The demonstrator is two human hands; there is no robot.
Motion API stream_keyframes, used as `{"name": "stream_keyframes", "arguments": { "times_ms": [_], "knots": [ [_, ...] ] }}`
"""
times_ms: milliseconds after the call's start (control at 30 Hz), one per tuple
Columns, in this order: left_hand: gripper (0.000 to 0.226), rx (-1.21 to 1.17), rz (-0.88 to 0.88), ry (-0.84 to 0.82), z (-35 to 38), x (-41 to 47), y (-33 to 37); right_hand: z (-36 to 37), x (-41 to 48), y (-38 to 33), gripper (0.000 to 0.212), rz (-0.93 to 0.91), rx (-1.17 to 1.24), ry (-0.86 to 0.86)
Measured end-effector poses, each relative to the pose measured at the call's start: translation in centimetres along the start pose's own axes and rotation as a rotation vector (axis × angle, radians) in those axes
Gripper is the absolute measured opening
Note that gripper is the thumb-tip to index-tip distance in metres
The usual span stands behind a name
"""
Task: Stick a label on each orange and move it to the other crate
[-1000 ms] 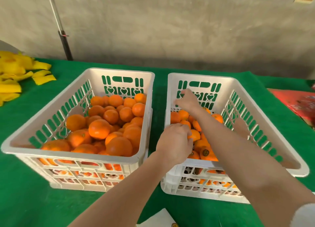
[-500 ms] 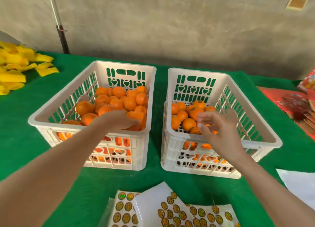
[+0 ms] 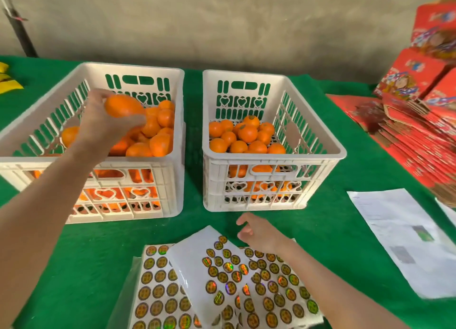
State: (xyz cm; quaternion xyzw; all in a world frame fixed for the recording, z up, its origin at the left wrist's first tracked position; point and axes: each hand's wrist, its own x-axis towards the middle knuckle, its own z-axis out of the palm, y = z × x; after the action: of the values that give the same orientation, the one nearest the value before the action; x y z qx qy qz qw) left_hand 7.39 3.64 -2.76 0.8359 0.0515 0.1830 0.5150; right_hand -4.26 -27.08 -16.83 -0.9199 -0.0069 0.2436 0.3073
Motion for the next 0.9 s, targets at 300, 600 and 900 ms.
{"name": "stream_keyframes", "arguments": {
  "times_ms": [300, 600, 900],
  "knots": [
    [0.074, -0.655, -0.192, -0.309, 1.2, -11.9, 2.1, 2.5, 3.6, 0.1, 0.052, 0.184, 0.101, 0.021],
    [0.047, -0.923, -0.775, -0.415, 6.9, -15.4, -3.8, 2.6, 3.6, 0.8, 0.042, 0.145, 0.193, 0.073],
    [0.102, -0.770, -0.890, -0.426, 9.7, -15.4, -5.7, 2.9, 4.4, -1.1, 0.032, 0.182, 0.217, -0.022]
  ]
}}
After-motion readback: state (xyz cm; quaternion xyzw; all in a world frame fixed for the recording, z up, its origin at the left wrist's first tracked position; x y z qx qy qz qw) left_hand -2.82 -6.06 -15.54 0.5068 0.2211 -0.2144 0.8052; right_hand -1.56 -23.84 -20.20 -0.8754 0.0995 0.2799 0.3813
